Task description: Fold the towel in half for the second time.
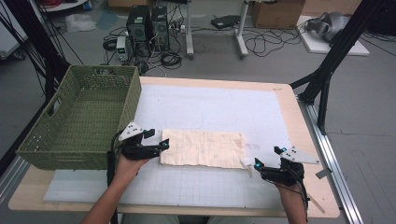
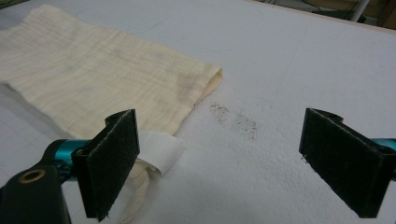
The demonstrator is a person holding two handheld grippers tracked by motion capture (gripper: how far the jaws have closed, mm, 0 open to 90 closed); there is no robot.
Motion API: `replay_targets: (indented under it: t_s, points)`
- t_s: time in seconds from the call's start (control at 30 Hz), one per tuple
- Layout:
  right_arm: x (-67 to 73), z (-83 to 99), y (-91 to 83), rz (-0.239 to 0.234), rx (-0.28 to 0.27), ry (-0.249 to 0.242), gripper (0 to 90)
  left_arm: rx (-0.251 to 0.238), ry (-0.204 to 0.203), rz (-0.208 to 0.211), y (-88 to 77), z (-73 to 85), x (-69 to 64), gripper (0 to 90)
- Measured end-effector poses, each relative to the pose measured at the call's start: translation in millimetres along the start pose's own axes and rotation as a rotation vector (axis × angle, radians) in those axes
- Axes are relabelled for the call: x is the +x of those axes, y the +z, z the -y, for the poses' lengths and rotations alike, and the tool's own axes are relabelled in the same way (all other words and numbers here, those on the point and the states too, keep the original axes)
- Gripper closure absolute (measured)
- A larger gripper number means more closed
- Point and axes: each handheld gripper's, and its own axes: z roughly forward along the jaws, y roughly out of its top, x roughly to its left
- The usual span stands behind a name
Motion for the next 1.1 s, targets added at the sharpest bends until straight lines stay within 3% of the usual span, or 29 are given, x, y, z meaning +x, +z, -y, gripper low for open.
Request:
replay_targets:
  t_s: [0.13, 0.27, 0.43, 0.53, 0.7, 1.03, 1.1]
  points:
    - [-0.4, 0.6, 0.0, -0.003, 0.002, 0.008, 11.5, 0.002, -0.002, 0.024, 2.9, -7.8, 1.0, 22.4]
    - [-0.3, 0.5, 0.0, -0.001, 0.002, 0.018, 11.5, 0.016, 0.022, 0.023, 9.1, -17.0, -0.1, 22.9]
    - [-1.1, -0.1, -0.1, -0.001, -0.003, 0.011, 11.5, 0.020, 0.022, 0.021, 21.4, -28.7, 0.7, 23.1]
    - [-1.1, 0.2, 0.3, 0.002, -0.002, 0.017, 11.5, 0.031, 0.015, 0.023, 29.7, -31.4, 3.3, 28.7]
    - [-0.4, 0.5, 2.0, 0.000, 0.009, 0.012, 11.5, 0.089, 0.023, -0.016, 42.5, -29.6, 9.1, 34.9]
    - [-0.7, 0.3, 2.6, -0.002, 0.010, 0.013, 11.5, 0.115, 0.031, -0.068, 52.4, -33.8, 15.7, 39.4]
    - [-0.8, 0.3, 2.6, -0.003, 0.009, 0.014, 11.5, 0.144, 0.040, -0.073, 55.0, -31.8, 17.8, 43.2]
